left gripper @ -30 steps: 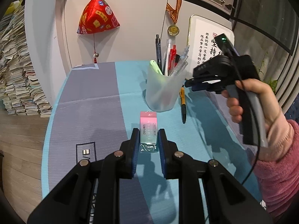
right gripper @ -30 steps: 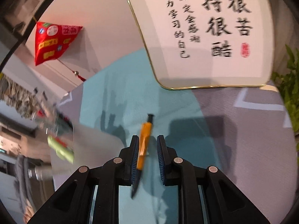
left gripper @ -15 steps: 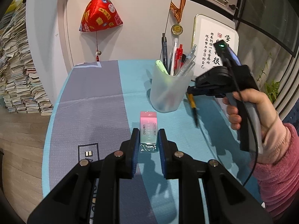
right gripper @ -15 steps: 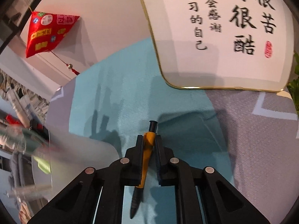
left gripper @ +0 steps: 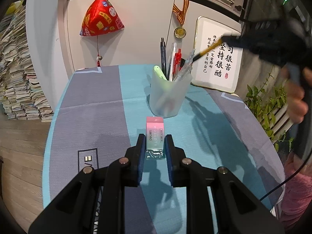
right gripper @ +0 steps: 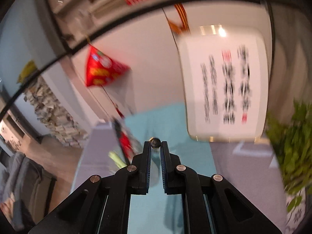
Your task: Organize stationery
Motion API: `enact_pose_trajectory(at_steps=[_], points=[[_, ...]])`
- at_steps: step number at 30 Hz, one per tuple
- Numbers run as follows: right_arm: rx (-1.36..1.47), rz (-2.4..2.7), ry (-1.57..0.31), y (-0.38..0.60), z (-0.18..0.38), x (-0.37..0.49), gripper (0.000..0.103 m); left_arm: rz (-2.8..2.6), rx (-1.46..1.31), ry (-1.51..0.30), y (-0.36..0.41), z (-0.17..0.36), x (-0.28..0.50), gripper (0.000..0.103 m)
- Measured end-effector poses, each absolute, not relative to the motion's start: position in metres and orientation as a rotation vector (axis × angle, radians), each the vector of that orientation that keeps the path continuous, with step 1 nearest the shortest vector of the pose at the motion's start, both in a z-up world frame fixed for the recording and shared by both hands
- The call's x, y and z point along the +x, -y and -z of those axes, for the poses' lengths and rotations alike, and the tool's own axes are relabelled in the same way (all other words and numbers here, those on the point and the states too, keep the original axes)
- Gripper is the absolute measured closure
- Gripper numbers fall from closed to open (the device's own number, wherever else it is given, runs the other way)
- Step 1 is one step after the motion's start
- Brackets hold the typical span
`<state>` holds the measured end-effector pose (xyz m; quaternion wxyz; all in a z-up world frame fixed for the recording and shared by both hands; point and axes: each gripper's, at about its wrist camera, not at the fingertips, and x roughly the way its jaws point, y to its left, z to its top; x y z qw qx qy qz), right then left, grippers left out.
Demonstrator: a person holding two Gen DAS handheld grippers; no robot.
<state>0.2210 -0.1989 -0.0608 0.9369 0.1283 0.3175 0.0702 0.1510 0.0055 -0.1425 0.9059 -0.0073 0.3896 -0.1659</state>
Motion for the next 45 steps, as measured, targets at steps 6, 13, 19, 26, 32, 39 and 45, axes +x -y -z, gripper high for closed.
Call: enact_pose_trajectory(at_steps=[6,13,19,26,32,39,45], points=[[0.179,-0.154,-0.559,0.18,0.024,0.211,0.093,0.328,-0.033,-0.797,-0.013,0.14,0.15,0.084],[0.18,-0.175,-0.575,0.173,0.029,0.213,0.093,0.329,-0.035,-0.8,-0.012,0.141,0.15,0.084],[0.171,-0.17,-0.609,0.165,0.041,0.226,0.093,0.325,-0.038,-0.804,-0.014,0.143,0.152,0.084],[0.172,-0.167,-0.694,0.163,0.071,0.238,0.094,0.321,-0.042,-0.811,-0.015,0.145,0.154,0.084],[0.157,-0.192,-0.743,0.157,0.087,0.243,0.094,0.329,-0.036,-0.817,-0.012,0.146,0.154,0.084],[0.21,-0.236,-0.791,0.162,0.098,0.24,0.093,0.325,-0.036,-0.811,-0.013,0.144,0.154,0.084],[0.21,-0.222,-0.795,0.176,0.108,0.214,0.093,0.332,-0.022,-0.795,-0.008,0.139,0.152,0.084]])
